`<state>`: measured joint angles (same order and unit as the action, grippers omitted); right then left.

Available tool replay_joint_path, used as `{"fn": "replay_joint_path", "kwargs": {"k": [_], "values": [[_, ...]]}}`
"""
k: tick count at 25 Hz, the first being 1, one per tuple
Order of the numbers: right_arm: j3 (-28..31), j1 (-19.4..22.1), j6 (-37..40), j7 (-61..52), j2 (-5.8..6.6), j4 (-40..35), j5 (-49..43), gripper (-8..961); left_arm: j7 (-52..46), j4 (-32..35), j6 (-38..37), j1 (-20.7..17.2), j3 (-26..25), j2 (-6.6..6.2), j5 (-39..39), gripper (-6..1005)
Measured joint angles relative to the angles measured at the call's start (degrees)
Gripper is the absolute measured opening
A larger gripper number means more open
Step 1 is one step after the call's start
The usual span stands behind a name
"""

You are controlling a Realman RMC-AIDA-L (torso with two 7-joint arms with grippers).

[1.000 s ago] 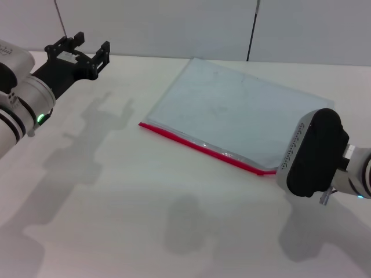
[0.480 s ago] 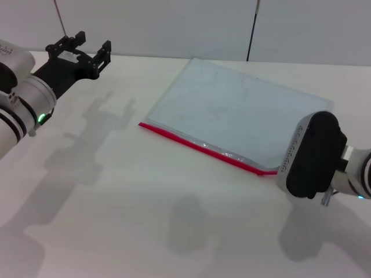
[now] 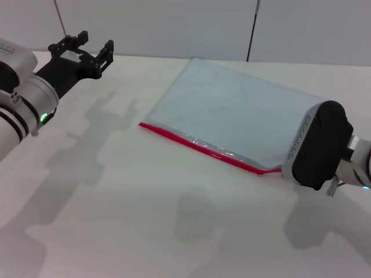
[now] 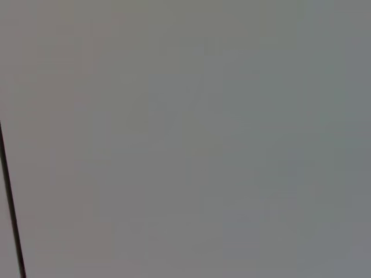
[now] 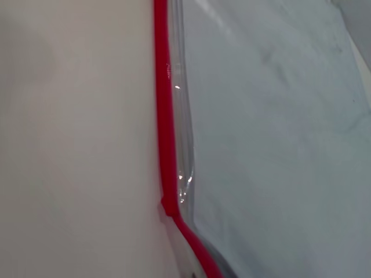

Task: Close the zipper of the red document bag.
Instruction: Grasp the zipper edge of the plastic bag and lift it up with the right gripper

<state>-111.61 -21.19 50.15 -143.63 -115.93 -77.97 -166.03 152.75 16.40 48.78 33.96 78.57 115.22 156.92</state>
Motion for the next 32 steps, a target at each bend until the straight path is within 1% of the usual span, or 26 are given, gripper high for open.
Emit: {"fn": "replay_joint_path", "kwargs": {"k": [13, 27, 30, 32], "values": [[-1.2, -1.0, -0.6, 0.0, 0.0, 0.4, 0.0, 567, 0.0, 0.6, 0.0, 0.0, 0.0, 0.26, -0.1, 615], [-0.9, -2.7, -0.1, -0.5, 0.0, 1.1, 0.0, 475, -0.1, 0.7, 0.0, 0.2, 0.4, 0.4, -0.2, 616], [-1.0, -3.4, 0.0, -0.6, -0.01, 2.0, 0.0, 234, -0.1, 1.0, 0.0, 0.2, 0.4, 0.53, -0.2, 616], [-1.2, -3.8, 0.1, -0.6, -0.09, 2.6, 0.0, 208, -0.1, 1.0, 0.0, 0.2, 0.4, 0.63, -0.2, 616]]}}
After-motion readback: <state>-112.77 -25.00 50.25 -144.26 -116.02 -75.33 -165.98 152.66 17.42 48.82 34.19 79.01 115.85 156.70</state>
